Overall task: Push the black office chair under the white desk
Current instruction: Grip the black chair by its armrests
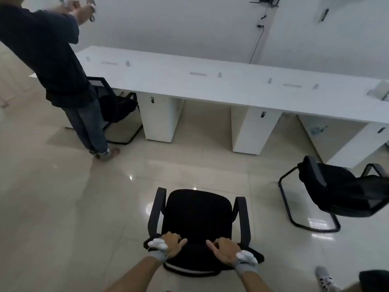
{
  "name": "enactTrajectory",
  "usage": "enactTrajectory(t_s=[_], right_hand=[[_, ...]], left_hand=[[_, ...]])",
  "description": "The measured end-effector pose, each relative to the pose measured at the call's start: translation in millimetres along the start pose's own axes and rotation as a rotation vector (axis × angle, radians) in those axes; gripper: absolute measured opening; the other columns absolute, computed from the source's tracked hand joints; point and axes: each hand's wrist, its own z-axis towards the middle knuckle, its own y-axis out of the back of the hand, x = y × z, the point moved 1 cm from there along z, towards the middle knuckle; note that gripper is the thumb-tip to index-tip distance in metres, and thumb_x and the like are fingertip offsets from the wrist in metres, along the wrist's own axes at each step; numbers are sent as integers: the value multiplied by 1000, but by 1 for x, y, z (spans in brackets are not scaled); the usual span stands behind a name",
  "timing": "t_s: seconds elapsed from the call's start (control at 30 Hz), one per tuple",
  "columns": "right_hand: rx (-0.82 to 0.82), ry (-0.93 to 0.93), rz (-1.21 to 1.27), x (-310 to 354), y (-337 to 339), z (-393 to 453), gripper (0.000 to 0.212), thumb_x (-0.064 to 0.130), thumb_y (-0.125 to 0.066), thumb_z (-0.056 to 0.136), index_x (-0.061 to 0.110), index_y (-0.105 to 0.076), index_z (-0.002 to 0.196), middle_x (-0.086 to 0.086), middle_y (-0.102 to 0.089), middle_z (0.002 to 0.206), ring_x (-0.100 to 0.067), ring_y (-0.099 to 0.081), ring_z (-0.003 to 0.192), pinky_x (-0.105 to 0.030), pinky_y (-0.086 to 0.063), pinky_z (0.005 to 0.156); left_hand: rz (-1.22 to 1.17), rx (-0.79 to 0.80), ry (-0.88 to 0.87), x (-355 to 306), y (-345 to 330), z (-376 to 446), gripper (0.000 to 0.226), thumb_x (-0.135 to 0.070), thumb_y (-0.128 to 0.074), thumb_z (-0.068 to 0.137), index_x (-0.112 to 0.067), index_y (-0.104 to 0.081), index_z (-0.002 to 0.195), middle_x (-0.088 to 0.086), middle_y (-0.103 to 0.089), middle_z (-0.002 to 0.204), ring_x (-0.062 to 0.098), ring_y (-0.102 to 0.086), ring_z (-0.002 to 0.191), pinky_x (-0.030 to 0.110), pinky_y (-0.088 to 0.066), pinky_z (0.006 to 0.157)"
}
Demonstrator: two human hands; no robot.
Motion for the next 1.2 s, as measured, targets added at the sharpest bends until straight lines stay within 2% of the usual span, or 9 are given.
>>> enactTrajectory(t_s=[0.1, 0.23, 0.43, 0.67, 0.8, 0.93, 1.03, 1.2], right_hand=[[20, -3, -27, -5, -17, -3, 72, 72, -34, 111, 18, -79, 126, -7, -79, 132, -34, -73, 125, -39, -51, 109], [-107, 51, -73, -9, -27, -12, 71, 69, -29, 113, 21, -78, 130, -5, -78, 135, -34, -73, 125, -40, -51, 107], [-230, 105, -187, -9, -36, -15, 63, 59, -34, 115, 19, -78, 136, -2, -79, 137, -26, -74, 123, -39, -51, 106], [-267, 76, -218, -9, -41, -14, 58, 56, -38, 113, 20, -81, 129, -4, -82, 128, -28, -76, 116, -39, -53, 102], [-281, 76, -194, -10, -41, -13, 56, 54, -41, 111, 18, -83, 110, -6, -84, 110, -29, -78, 104, -40, -54, 91], [-272, 72, -205, -12, -38, -11, 55, 53, -42, 109, 17, -84, 115, -8, -83, 113, -33, -78, 105, -40, -56, 91], [-268, 75, -208, -10, -35, -10, 55, 53, -42, 109, 17, -83, 110, -10, -83, 110, -35, -77, 101, -41, -56, 89], [-277, 88, -211, -8, -26, -4, 54, 51, -42, 109, 16, -83, 111, -11, -83, 106, -35, -78, 98, -41, -58, 87]], left_hand=[[38, -21, 18, 2, -12, -4, 60, -59, -35, 114, -19, -73, 138, 9, -72, 140, 34, -69, 131, 43, -53, 112], [61, -100, -3, -4, -23, -10, 64, -64, -32, 112, -23, -76, 135, 6, -75, 136, 31, -70, 128, 41, -52, 110], [121, -186, -27, -5, -30, -11, 62, -59, -31, 115, -21, -81, 123, 8, -79, 125, 32, -74, 120, 41, -55, 102], [171, -208, -25, -6, -32, -9, 62, -55, -30, 116, -20, -82, 115, 11, -80, 121, 36, -74, 116, 43, -55, 102], [181, -218, -25, -6, -32, -8, 61, -53, -30, 116, -21, -83, 115, 11, -80, 121, 36, -75, 115, 43, -55, 102], [187, -256, -26, -7, -32, -6, 62, -52, -32, 116, -19, -84, 107, 10, -81, 114, 35, -76, 108, 42, -55, 96], [194, -274, -27, -7, -31, -3, 62, -51, -32, 115, -19, -84, 105, 10, -81, 111, 35, -76, 105, 41, -54, 92], [202, -276, -30, -9, -24, 4, 61, -49, -33, 115, -17, -84, 107, 10, -81, 111, 35, -76, 104, 40, -57, 94]])
